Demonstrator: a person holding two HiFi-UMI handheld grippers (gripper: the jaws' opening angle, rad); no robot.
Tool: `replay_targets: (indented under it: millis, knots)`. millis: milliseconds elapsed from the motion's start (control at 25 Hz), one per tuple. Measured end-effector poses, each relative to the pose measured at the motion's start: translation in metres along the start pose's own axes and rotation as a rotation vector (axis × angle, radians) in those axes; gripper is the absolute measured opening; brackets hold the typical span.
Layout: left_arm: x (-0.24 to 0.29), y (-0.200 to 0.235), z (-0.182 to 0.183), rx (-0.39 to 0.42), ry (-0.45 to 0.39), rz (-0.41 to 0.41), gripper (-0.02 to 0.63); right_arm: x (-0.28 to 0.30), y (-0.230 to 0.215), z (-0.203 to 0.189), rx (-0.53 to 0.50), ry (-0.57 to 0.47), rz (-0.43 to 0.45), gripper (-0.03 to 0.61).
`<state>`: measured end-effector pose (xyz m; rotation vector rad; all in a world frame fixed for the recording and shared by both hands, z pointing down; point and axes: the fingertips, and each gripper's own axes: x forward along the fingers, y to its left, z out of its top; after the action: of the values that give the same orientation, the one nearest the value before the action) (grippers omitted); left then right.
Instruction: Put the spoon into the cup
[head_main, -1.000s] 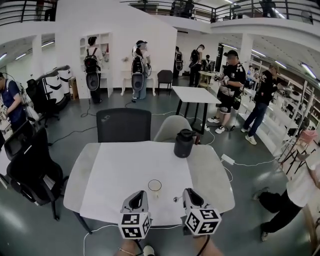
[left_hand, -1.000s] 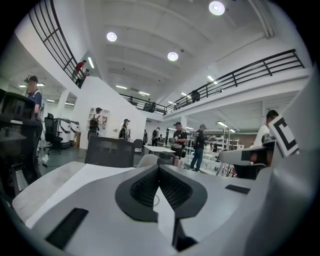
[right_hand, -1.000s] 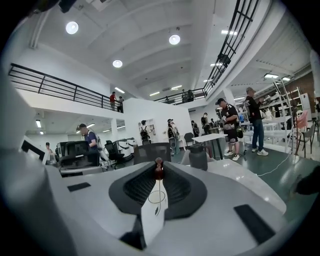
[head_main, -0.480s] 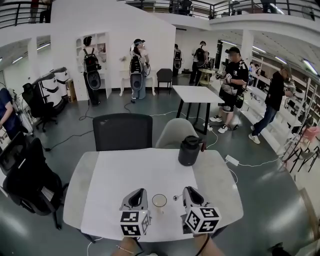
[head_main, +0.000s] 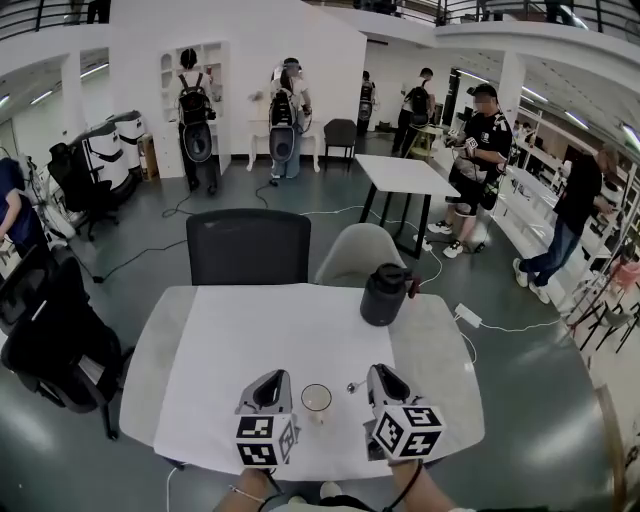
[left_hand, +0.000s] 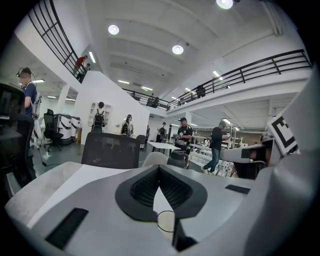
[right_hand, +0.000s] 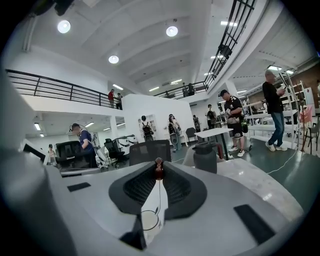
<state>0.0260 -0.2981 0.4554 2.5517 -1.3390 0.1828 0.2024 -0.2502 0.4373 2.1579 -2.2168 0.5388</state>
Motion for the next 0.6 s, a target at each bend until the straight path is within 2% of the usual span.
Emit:
replay_targets:
  millis: [600]
  knots:
    - [0.002, 0.016, -0.031, -0.055, 0.056, 0.09, 0.018, 0.017, 0.001, -0.019, 0.004, 0.067, 0.058, 0.063]
